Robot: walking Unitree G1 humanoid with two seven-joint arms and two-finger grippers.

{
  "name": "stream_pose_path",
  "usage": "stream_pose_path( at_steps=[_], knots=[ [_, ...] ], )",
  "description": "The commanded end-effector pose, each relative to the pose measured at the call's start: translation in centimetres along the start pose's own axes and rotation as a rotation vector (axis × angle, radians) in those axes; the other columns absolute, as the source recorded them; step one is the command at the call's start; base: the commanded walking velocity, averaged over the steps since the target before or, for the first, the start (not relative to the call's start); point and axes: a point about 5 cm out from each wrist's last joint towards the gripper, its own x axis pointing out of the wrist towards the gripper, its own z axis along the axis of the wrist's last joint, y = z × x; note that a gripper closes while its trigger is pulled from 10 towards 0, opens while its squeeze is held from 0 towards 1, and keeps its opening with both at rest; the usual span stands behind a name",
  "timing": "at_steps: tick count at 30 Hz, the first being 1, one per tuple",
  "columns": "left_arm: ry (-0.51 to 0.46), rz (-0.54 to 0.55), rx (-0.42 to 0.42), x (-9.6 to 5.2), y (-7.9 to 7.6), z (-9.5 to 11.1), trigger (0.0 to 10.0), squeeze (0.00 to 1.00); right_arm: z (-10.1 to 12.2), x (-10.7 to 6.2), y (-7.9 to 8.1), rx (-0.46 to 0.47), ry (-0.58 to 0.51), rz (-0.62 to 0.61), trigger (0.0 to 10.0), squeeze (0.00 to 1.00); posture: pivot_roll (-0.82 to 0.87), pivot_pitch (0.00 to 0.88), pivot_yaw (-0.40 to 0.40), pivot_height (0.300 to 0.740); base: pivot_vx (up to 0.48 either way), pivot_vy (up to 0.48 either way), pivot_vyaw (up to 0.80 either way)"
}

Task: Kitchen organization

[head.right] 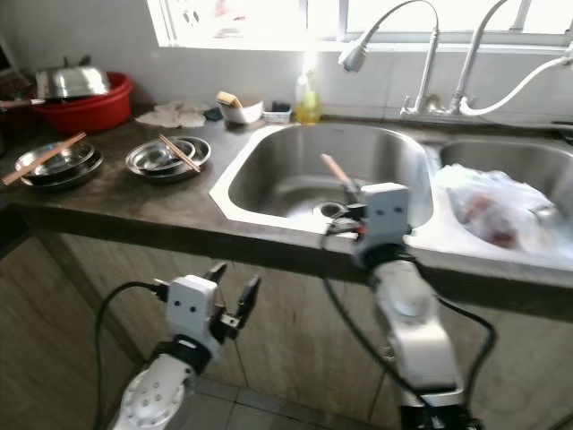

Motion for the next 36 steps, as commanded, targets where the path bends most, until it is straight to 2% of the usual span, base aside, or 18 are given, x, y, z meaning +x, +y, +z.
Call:
stream_pose_path(
  at_steps=[1,17,24,36],
  knots=[
    [0.001,0.031,0.033,-0.2,0.9,0.1,10.0,0.00,0.6,0.7,1.0,0.020,-0.016,0.038,10.0,0.00,0.10,0.000,-0.026,0.740,0.300,0.000,0.00],
    [0.002,0.025,0.039,-0.2,0.9,0.0,10.0,0.00,-0.2,2.1,0.1,-0.059,0.048,0.049,10.0,0.00,0.10,0.000,-0.029,0.740,0.299,0.000,0.00],
    [0.013,0.020,0.047,-0.4,0.7,-0.4,10.0,0.00,-1.0,3.8,-0.8,-0.111,0.116,0.058,10.0,0.00,0.11,0.000,-0.045,0.740,0.309,0.000,0.00],
    [0.020,0.030,0.021,-0.7,0.2,-0.5,10.0,0.00,-2.0,4.9,-0.9,-0.138,0.167,0.086,10.0,0.00,0.12,0.000,-0.062,0.740,0.268,0.000,0.00]
  ],
)
